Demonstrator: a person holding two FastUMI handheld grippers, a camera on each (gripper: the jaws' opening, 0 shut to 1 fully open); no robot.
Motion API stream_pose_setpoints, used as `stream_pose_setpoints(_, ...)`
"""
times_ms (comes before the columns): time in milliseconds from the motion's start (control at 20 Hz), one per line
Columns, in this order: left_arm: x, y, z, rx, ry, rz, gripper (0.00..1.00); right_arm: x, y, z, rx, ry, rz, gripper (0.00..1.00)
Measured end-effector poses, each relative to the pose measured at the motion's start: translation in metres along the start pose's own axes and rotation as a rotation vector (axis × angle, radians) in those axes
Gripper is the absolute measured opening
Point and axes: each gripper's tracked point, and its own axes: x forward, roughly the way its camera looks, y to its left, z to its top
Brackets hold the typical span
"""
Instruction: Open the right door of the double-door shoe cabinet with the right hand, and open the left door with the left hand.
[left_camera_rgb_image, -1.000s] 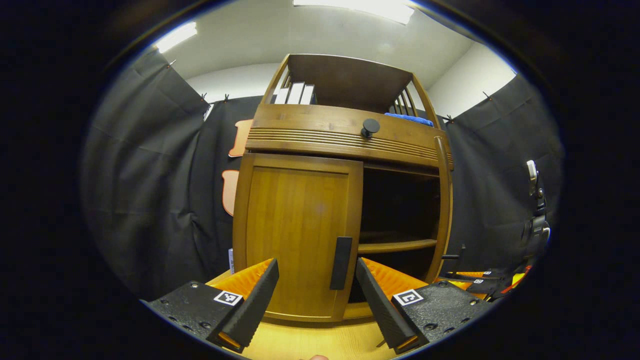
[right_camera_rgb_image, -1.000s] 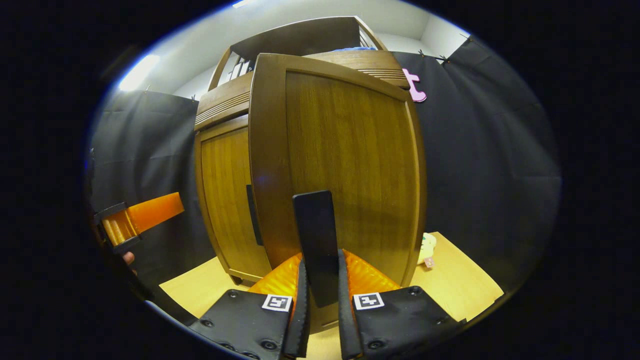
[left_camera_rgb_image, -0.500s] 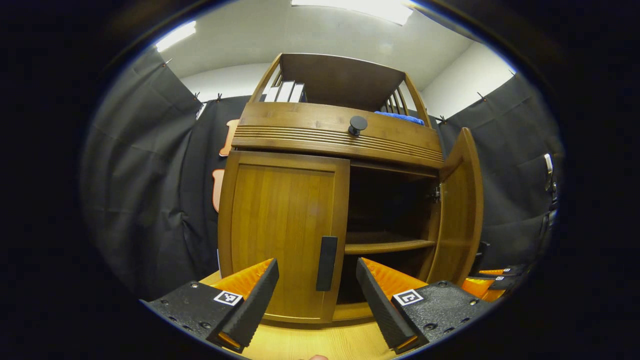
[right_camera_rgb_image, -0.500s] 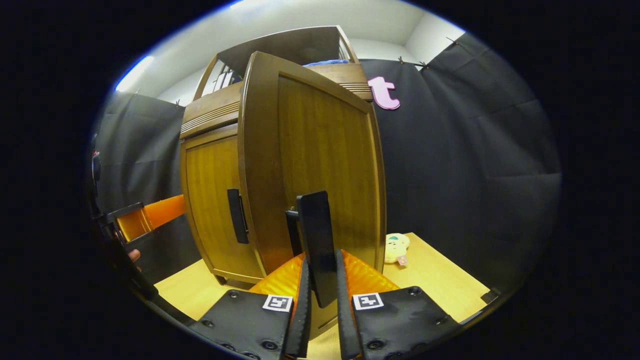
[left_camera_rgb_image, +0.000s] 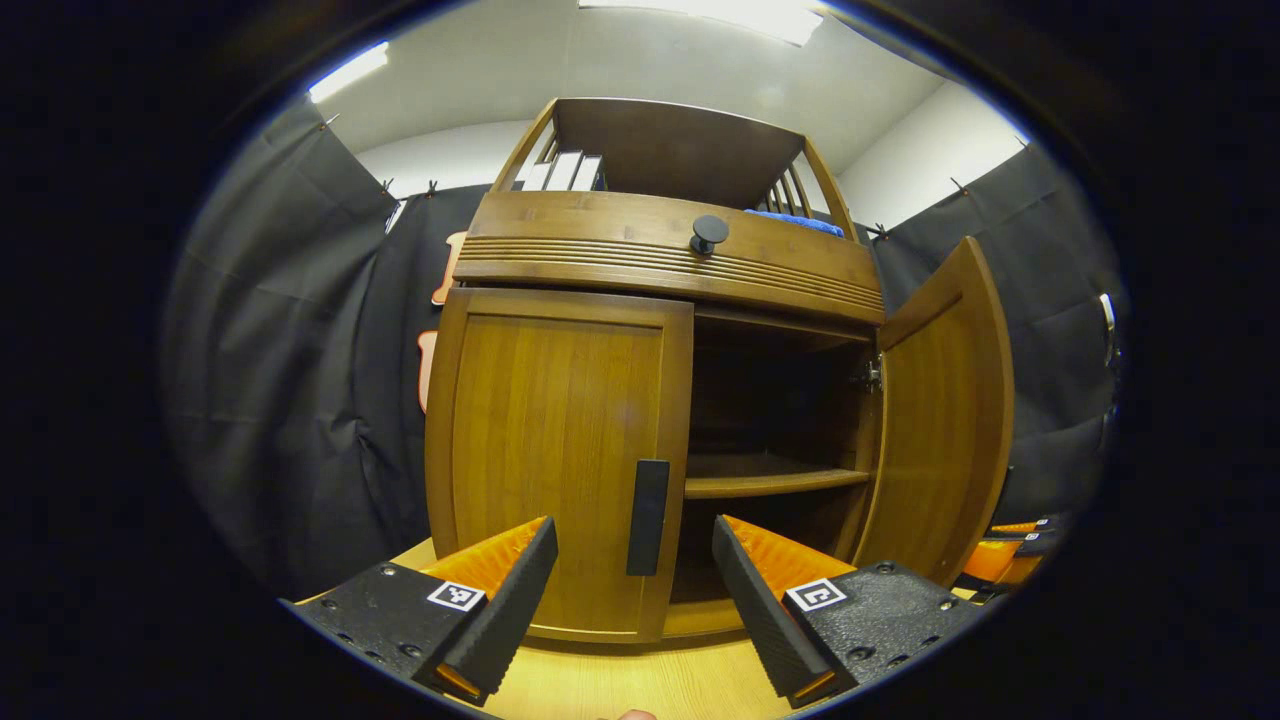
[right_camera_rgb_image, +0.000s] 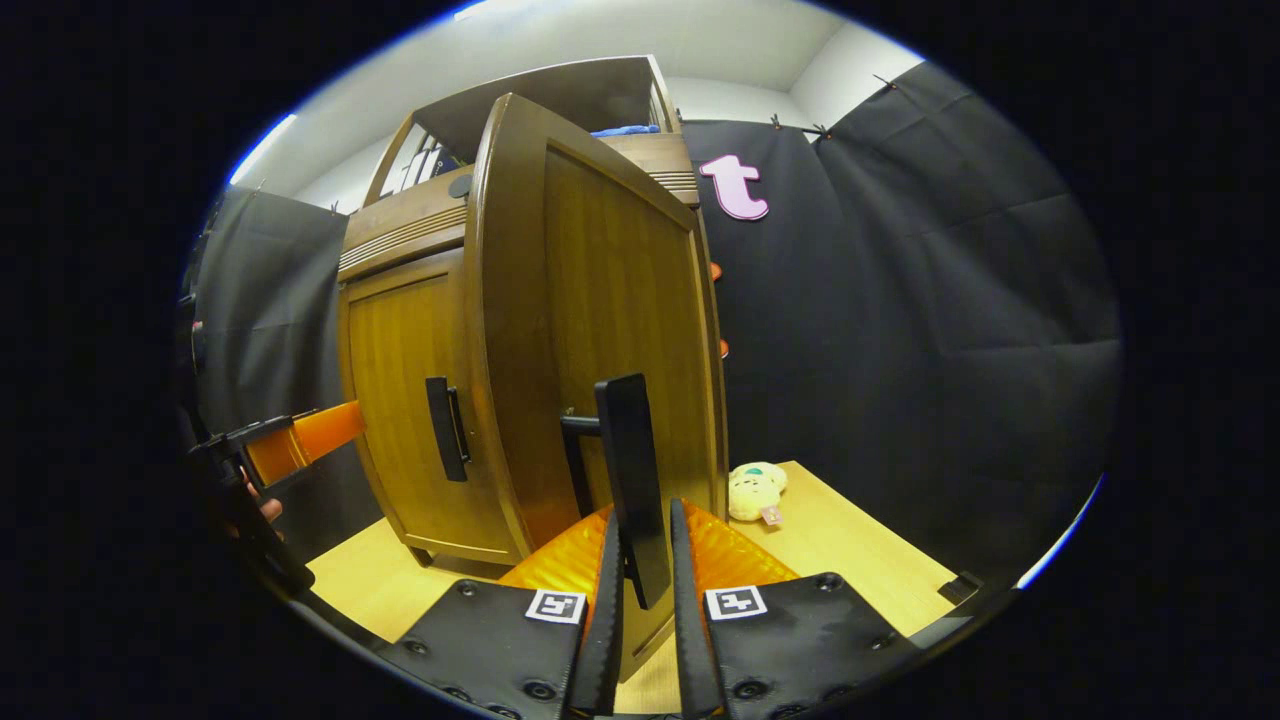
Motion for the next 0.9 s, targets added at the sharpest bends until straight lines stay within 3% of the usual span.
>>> stream_pose_setpoints(300,0.002,0.000,-0.004,0.008,0.006,0.001,0.95,0.003,-0.019,-0.002,-0.034,0.001,-0.056,0.34)
stream_pose_setpoints(350,0.002,0.000,-0.003,0.009,0.003,0.004,0.95,0.001,-0.030,-0.003,-0.047,0.003,-0.103,0.35)
stream_pose_setpoints(400,0.002,0.000,-0.003,0.007,0.002,0.006,0.95,-0.001,-0.036,-0.002,-0.051,0.005,-0.118,0.13)
stream_pose_setpoints(450,0.002,0.000,-0.003,0.004,0.000,0.009,0.92,-0.004,-0.047,0.000,-0.054,-0.001,-0.136,0.23)
stream_pose_setpoints(550,0.003,0.001,-0.002,0.002,0.001,0.015,0.92,-0.003,-0.056,0.002,-0.029,-0.003,-0.109,0.10)
stream_pose_setpoints(900,0.003,0.003,0.001,0.006,-0.009,0.025,0.95,-0.003,-0.079,0.000,-0.048,0.000,-0.031,0.11)
